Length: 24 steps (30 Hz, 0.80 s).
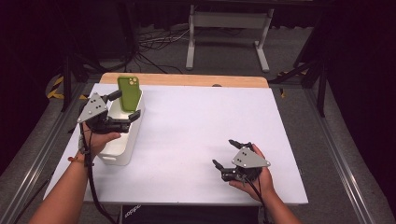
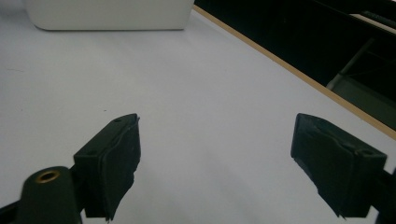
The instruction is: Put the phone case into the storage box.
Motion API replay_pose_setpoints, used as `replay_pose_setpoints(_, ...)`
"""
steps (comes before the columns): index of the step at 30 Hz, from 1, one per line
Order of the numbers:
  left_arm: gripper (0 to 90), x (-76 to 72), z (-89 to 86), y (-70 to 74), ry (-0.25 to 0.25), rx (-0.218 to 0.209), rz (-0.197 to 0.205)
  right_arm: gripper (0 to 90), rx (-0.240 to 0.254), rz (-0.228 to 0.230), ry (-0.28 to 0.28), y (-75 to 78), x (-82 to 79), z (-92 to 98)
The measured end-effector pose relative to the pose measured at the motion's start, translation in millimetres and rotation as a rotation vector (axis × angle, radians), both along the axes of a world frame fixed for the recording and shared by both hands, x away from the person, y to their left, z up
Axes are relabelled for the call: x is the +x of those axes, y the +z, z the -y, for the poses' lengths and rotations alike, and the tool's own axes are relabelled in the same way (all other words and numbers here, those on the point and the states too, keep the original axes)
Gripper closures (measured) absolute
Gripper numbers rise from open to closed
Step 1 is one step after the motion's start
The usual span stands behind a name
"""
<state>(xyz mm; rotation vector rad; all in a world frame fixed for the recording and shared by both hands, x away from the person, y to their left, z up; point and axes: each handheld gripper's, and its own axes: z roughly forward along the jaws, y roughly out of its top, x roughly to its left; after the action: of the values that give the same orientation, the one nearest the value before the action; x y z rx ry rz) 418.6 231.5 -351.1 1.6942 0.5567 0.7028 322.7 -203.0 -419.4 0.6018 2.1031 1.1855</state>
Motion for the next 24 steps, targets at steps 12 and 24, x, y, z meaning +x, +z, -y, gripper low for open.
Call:
replay_pose_setpoints(12, 6.1, -9.7, 7.1, -5.4, -0.031, -0.004, -0.001, 16.8, 0.000, 0.003, 0.001, 0.4, -1.0, -0.2)
replay_pose_setpoints(24, 5.0, -18.9, 16.7, -7.1, -0.069, -0.005, 0.004, 16.7, 0.001, 0.004, 0.000, 1.6, -1.8, 1.1)
